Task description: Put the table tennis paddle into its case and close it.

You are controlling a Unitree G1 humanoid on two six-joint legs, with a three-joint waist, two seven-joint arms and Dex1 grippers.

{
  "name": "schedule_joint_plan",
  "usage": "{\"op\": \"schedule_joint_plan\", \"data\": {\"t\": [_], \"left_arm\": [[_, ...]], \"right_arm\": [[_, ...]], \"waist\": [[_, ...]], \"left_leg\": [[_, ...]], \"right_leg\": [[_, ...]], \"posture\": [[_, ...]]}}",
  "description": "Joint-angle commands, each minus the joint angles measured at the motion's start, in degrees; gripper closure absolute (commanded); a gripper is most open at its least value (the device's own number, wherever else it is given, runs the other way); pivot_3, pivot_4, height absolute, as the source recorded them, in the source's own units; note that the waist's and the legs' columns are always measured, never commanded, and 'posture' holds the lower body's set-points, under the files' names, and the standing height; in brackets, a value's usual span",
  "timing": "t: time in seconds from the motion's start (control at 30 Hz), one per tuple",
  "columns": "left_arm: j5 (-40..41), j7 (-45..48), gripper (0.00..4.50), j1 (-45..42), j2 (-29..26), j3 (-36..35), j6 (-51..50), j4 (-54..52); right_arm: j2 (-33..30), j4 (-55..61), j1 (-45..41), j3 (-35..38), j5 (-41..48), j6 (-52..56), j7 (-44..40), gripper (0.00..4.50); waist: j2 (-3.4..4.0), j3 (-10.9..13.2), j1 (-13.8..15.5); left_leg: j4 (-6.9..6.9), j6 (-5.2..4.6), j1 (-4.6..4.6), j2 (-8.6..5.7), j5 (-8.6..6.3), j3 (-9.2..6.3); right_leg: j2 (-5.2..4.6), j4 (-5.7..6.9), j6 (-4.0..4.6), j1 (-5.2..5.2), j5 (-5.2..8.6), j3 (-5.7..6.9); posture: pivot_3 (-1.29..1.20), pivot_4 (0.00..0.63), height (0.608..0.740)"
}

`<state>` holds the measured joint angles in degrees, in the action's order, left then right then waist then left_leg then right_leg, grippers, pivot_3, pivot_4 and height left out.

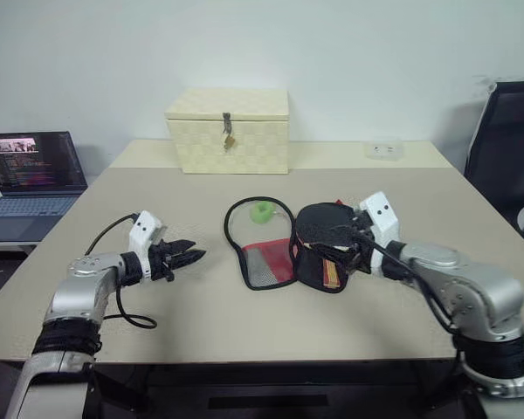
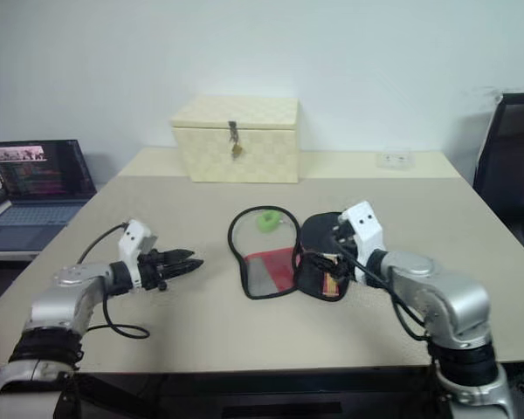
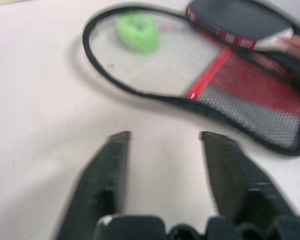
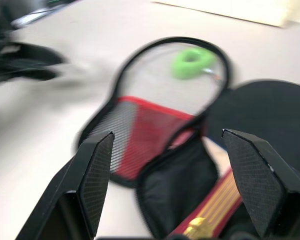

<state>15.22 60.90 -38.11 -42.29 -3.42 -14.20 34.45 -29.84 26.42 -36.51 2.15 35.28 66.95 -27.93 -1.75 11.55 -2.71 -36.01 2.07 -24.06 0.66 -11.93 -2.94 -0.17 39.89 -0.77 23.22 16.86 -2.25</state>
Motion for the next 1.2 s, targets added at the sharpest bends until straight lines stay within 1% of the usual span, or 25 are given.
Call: {"op": "schedule_joint_plan", "data": {"t": [0.03,0.07,0.1,0.27,0.37,0.47,0.6,0.83,0.97,1.03,1.2], "left_arm": [[-4.8,-0.2,3.91,-5.3,-0.8,1.8,6.0,7.9],[-5.9,-0.7,4.25,-6.8,0.0,2.4,7.5,10.8],[-6.9,-1.3,4.46,-8.3,1.2,3.0,9.3,14.0],[-10.7,-5.3,4.46,-14.1,6.7,3.9,15.0,26.0],[-11.3,-4.7,4.46,-15.9,10.2,3.6,17.2,30.3],[-12.0,-6.0,4.46,-16.9,13.1,3.4,18.5,33.5],[-12.3,-6.7,4.46,-19.8,17.0,2.8,19.6,35.5],[-10.3,-1.8,4.46,-27.5,21.5,1.2,20.4,33.7],[-9.7,1.6,4.46,-34.4,28.2,1.4,20.9,33.7],[-10.6,1.1,4.46,-35.8,30.3,1.7,21.8,34.8],[-12.1,-2.2,4.46,-37.5,34.4,1.7,22.0,37.8]], "right_arm": [[-3.7,2.6,-0.8,2.9,3.8,-0.2,-4.7,0.73],[-4.7,2.7,-0.8,3.1,4.5,-0.4,-5.5,0.73],[-5.4,2.8,-0.8,3.1,4.9,-0.6,-6.1,0.73],[-7.1,2.6,-0.4,2.4,5.1,-1.7,-6.6,0.73],[-7.4,2.4,0.0,2.1,4.5,-2.1,-6.3,0.73],[-7.6,1.9,0.3,2.0,3.4,-3.1,-5.5,0.73],[-9.2,1.5,0.9,3.5,3.2,-3.8,-5.6,0.73],[-13.5,1.5,2.9,6.4,4.0,-3.4,-6.2,0.73],[-18.3,0.4,5.3,11.5,6.4,-0.6,-7.9,0.73],[-18.7,-0.1,5.6,12.5,6.9,0.2,-7.3,0.73],[-18.4,-0.1,6.1,12.4,6.9,0.5,-6.1,0.73]], "waist": [[0.0,0.0,0.1],[0.0,0.0,0.2],[-0.01,0.0,0.1],[-0.03,0.0,0.4],[-0.04,0.0,0.5],[-0.05,0.0,0.9],[-0.08,0.0,1.2],[-0.12,0.0,1.5],[-0.12,0.0,1.8],[-0.12,0.0,1.7],[-0.11,0.0,0.1]], "left_leg": [[-0.01,0.0,-0.01,0.0,0.0,-0.02],[-0.01,0.0,-0.01,0.01,0.0,-0.02],[-0.02,0.0,0.0,0.01,0.0,-0.01],[-0.08,-0.01,-0.03,-0.02,0.0,0.0],[-0.08,-0.01,-0.08,-0.04,0.0,-0.03],[-0.09,0.0,-0.07,-0.05,0.0,-0.05],[-0.13,0.0,-0.07,-0.08,0.0,-0.06],[-0.32,0.0,-0.33,-0.13,0.0,-0.16],[-0.35,0.0,-0.39,-0.18,0.0,-0.2],[-0.38,-0.01,-0.4,-0.21,0.0,-0.16],[-0.29,-0.03,-0.2,-0.24,-0.01,0.03]], "right_leg": [[0.0,0.0,0.0,0.0,0.0,0.02],[0.0,0.02,0.0,0.01,0.0,0.02],[0.0,0.03,0.0,0.01,0.0,0.01],[0.0,0.06,-0.02,0.0,-0.01,0.01],[0.0,0.05,-0.02,0.01,-0.01,0.04],[0.0,0.07,-0.02,0.01,-0.01,0.05],[-0.01,0.08,-0.04,0.0,-0.02,0.07],[-0.02,0.04,-0.13,0.04,-0.07,0.19],[-0.02,0.02,-0.14,0.05,-0.06,0.25],[-0.03,-0.01,-0.18,0.04,-0.08,0.19],[0.13,0.08,-0.17,0.04,-0.08,-0.04]], "posture": [[0.0,0.15,0.74],[0.0,0.15,0.74],[0.0,0.15,0.74],[0.0,0.15,0.74],[0.0,0.15,0.74],[0.0,0.15,0.74],[0.0,0.15,0.74],[0.0,0.15,0.74],[0.0,0.15,0.74],[0.0,0.15,0.74],[0.0,0.15,0.74]]}}
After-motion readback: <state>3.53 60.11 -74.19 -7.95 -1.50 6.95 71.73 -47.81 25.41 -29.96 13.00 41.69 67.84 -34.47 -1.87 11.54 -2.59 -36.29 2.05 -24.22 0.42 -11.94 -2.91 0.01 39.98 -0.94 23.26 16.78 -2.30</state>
